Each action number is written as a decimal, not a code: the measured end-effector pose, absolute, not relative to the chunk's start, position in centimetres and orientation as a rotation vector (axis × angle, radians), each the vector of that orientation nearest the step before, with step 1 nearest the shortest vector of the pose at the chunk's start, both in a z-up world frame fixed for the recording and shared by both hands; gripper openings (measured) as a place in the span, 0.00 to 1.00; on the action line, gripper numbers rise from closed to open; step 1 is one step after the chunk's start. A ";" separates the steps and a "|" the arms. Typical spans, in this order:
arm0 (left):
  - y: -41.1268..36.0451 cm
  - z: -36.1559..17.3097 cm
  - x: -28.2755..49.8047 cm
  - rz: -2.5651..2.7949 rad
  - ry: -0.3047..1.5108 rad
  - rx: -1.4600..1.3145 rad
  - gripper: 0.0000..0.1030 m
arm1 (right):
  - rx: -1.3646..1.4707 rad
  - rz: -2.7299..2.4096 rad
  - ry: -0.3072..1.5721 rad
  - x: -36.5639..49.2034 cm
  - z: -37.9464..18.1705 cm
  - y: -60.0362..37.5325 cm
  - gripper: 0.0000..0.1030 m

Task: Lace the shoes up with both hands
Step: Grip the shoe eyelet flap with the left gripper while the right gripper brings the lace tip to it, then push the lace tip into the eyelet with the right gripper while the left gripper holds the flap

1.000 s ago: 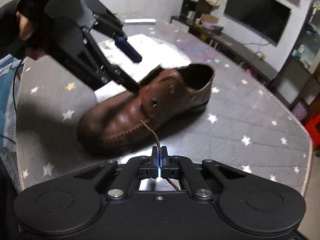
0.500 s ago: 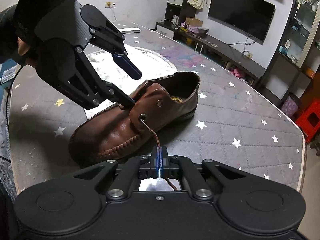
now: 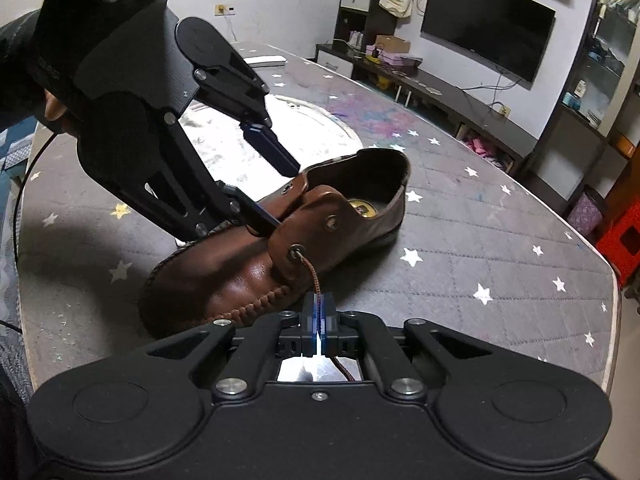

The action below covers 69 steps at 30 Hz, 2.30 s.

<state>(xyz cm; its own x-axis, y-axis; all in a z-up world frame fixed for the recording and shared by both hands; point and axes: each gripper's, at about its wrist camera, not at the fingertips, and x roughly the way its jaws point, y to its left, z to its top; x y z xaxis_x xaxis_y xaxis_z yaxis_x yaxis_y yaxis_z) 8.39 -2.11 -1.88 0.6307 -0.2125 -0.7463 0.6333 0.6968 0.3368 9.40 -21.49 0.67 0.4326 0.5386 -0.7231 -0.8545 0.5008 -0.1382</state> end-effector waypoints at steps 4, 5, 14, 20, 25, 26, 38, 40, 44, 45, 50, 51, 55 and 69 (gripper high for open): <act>-2.1 -1.7 8.0 -0.544 0.711 0.658 0.43 | -0.546 0.941 0.669 9.4 0.7 -20.8 0.01; -2.1 -1.7 7.9 -0.550 0.707 0.663 0.42 | -0.547 0.943 0.669 9.4 0.7 -20.7 0.01; -1.7 -1.1 6.6 -0.577 0.648 0.682 0.37 | -0.566 0.939 0.670 9.4 0.8 -20.1 0.01; -1.7 -0.7 5.4 -0.621 0.602 0.708 0.37 | -0.580 0.934 0.670 9.5 0.7 -19.8 0.02; -2.1 -1.4 6.0 -0.659 0.615 0.738 0.28 | -0.581 0.933 0.676 9.6 0.6 -19.7 0.02; -2.1 -1.5 6.3 -0.665 0.618 0.738 0.24 | -0.581 0.932 0.675 9.7 0.5 -19.7 0.02; -2.8 -3.2 6.0 -0.747 0.579 0.846 0.20 | -0.577 0.936 0.695 10.0 0.1 -19.7 0.02; -2.9 -3.4 6.3 -0.759 0.576 0.853 0.20 | -0.578 0.940 0.697 10.0 0.0 -19.7 0.02; -3.0 -3.5 6.7 -0.784 0.570 0.870 0.20 | -0.580 0.941 0.696 9.9 -0.1 -19.7 0.02; -3.0 -3.6 6.8 -0.792 0.568 0.874 0.19 | -0.579 0.941 0.696 9.9 0.0 -19.7 0.02; -3.4 -4.0 6.7 -0.823 0.547 0.913 0.14 | -0.581 0.940 0.700 10.7 0.1 -19.9 0.02; -3.3 -3.8 6.5 -0.826 0.548 0.914 0.13 | -0.582 0.941 0.698 10.7 0.2 -19.9 0.02; -3.0 -3.7 6.5 -0.825 0.544 0.892 0.08 | -0.587 0.940 0.699 10.7 0.3 -19.9 0.02; -3.5 -3.8 4.2 -0.613 0.546 0.758 0.03 | -0.604 0.916 0.679 9.9 0.3 -19.4 0.04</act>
<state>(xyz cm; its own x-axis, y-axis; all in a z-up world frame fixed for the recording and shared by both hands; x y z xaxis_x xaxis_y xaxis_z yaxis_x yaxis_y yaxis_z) 4.16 -3.54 -3.80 0.6964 -0.3069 -0.6488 0.6797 0.5721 0.4590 9.87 -19.42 0.33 0.4354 0.5038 -0.7461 -0.8603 0.4770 -0.1799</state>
